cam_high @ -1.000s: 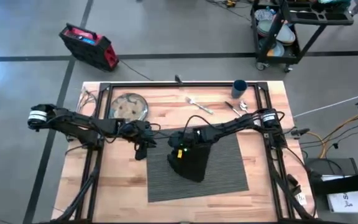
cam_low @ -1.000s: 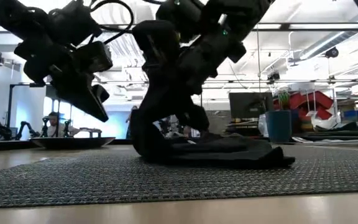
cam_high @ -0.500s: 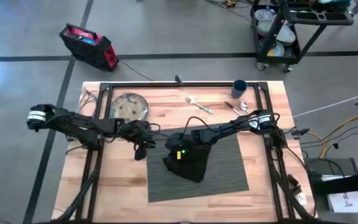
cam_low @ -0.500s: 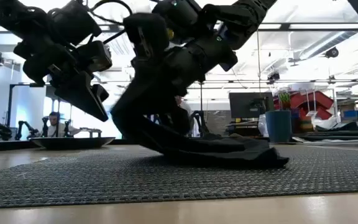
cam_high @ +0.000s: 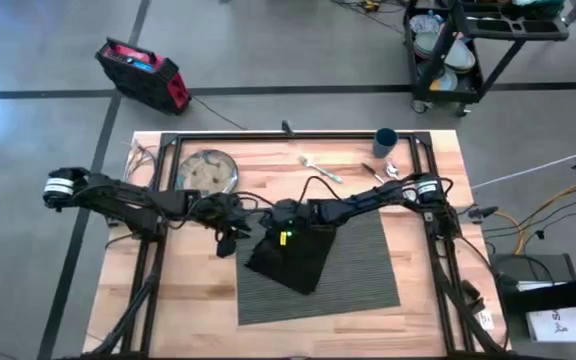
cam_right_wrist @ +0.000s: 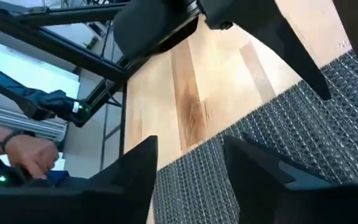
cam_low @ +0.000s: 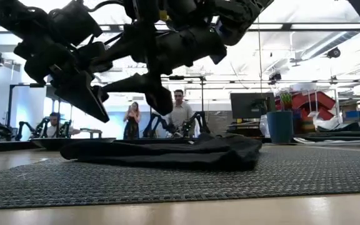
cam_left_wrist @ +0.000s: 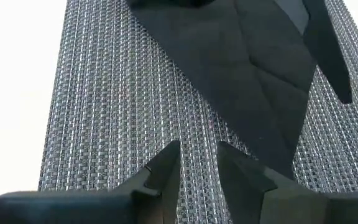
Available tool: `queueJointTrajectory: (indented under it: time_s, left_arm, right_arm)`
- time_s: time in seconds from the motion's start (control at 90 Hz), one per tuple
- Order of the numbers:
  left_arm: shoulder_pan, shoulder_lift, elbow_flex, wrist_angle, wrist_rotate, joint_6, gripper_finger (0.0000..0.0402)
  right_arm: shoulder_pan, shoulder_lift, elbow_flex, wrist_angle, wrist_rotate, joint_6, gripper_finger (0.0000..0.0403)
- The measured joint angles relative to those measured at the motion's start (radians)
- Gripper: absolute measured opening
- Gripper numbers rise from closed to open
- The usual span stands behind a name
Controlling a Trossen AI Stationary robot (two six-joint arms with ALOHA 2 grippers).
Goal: Set table place
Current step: Fold the black napkin
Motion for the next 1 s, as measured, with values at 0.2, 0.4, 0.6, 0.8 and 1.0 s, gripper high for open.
queueJointTrajectory:
  time_s: [0.2, 0.4, 0.6, 0.8, 1.0]
  left_arm:
    - [0.000, 0.000, 0.000, 0.053, 0.017, 0.000, 0.0087]
    - [-0.002, 0.017, 0.061, 0.108, 0.009, -0.016, 0.0074]
    - [-0.002, 0.110, 0.206, 0.098, -0.038, 0.038, 0.0064]
    - [-0.023, 0.312, 0.429, -0.019, -0.165, 0.069, 0.0065]
    - [-0.065, 0.558, 0.702, -0.117, -0.216, 0.079, 0.0066]
  right_arm:
    - [-0.065, -0.123, 0.013, -0.018, 0.004, -0.044, 0.0184]
    - [-0.119, -0.361, 0.014, -0.345, 0.113, -0.243, 0.0163]
    - [-0.129, -0.584, 0.013, -0.875, 0.414, -0.430, 0.0137]
    - [-0.128, -0.725, -0.044, -1.171, 0.499, -0.470, 0.0111]
    - [-0.123, -0.831, -0.218, -1.155, 0.494, -0.475, 0.0095]
